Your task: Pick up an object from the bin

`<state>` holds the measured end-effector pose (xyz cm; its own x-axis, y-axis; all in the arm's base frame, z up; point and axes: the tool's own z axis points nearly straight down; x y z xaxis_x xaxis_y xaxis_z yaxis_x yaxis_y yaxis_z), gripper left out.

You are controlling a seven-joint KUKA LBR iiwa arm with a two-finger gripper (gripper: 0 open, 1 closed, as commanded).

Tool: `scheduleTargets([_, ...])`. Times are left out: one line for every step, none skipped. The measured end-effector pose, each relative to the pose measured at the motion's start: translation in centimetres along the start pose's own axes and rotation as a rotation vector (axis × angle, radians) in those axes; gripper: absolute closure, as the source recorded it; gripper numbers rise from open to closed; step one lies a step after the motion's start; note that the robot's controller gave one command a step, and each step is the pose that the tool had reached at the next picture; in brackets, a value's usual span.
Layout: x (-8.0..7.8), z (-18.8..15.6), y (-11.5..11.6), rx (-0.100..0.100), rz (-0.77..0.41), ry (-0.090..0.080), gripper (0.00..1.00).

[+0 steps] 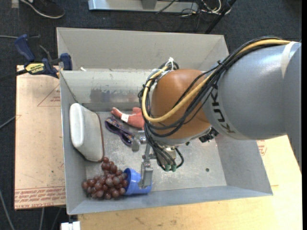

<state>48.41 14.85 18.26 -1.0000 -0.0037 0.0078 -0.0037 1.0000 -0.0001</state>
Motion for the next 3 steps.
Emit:
scheduleTargets([-0.2,-0.4,-0.1,-0.001,0.004,-0.007,0.0])
scheduleTargets([-0.7,4.3,3.5,-0.002,-0.148,-0.012,0.0])
scheduleTargets([-0.3,6.4,5.3,0.0,-0.223,-0.002,0.0])
